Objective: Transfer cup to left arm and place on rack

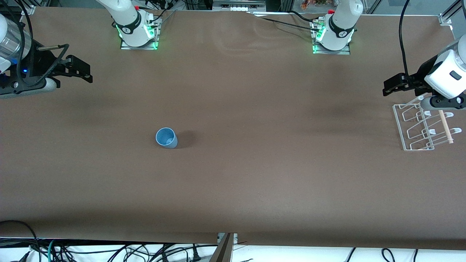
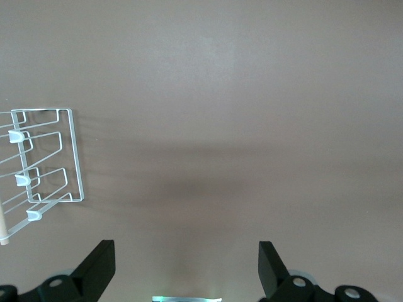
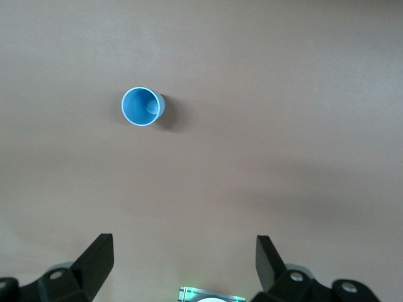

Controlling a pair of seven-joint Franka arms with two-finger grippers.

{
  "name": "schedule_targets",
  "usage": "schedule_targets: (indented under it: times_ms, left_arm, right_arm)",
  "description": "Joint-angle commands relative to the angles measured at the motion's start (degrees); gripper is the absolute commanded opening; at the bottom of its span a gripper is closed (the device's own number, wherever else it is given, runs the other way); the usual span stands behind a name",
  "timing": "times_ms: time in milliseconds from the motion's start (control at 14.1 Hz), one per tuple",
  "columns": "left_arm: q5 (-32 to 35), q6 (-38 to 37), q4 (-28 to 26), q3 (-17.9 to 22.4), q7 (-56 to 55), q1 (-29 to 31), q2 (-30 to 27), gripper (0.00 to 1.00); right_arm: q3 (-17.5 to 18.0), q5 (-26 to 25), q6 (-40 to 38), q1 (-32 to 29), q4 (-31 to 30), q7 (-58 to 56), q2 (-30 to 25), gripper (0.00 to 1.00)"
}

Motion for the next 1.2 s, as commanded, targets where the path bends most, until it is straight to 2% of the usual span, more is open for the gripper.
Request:
schedule_targets:
  times_ms: [0, 495, 1132]
  left_arm:
    - [-1.0, -0.5, 2.1, 0.2, 0.2, 0.3, 1.1, 1.0]
    - [-0.9, -0.5, 2.1, 0.2, 0.2, 0.2, 1.2, 1.0]
    - [-1.2, -0.6, 2.1, 0.2, 0.3, 0.3, 1.2, 1.0]
  right_arm:
    - [0.9, -1.8, 0.0, -0.5, -1.6, 0.4, -1.5, 1.0]
    - [0.9, -2.6, -2.1, -0.2, -1.7, -0.5, -1.7, 1.0]
    - [2.9, -3.0, 0.6, -0.2, -1.7, -1.2, -1.7, 1.0]
